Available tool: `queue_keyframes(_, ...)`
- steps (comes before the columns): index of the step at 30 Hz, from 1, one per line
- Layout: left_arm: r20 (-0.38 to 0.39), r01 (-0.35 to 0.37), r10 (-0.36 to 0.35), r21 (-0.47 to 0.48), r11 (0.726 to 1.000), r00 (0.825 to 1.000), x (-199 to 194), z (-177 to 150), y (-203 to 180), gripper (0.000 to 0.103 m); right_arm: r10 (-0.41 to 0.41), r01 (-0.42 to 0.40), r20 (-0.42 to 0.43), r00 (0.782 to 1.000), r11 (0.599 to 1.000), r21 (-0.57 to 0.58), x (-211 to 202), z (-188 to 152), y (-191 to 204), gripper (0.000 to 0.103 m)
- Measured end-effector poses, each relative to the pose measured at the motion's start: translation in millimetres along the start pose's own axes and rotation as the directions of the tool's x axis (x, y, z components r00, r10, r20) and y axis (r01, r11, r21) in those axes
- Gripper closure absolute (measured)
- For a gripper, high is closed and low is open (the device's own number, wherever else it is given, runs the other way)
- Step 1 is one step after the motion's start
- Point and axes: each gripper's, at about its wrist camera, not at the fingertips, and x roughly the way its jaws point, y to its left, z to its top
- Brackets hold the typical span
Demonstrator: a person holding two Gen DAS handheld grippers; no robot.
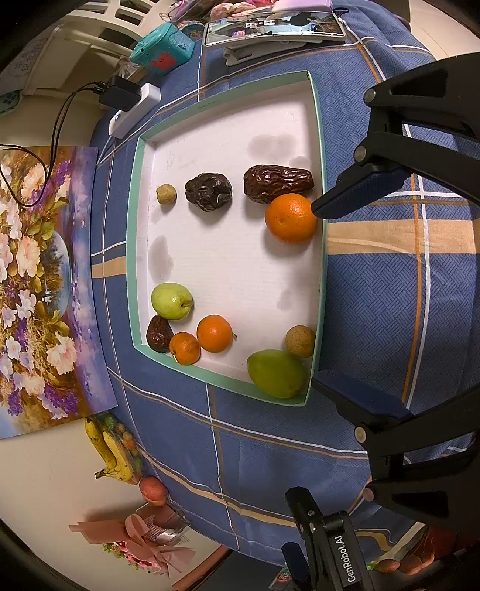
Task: Organize fruits
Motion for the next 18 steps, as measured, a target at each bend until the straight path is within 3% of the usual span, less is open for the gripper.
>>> queue_keyframes(18,-0.005,-0.005,0.005,-0.003,1.0,1.0,1.5,-2.0,2.7,0.0,0.0,0.0,-0.009,1.0,1.0,-0.002,0.9,-0.2,0.3,0.018)
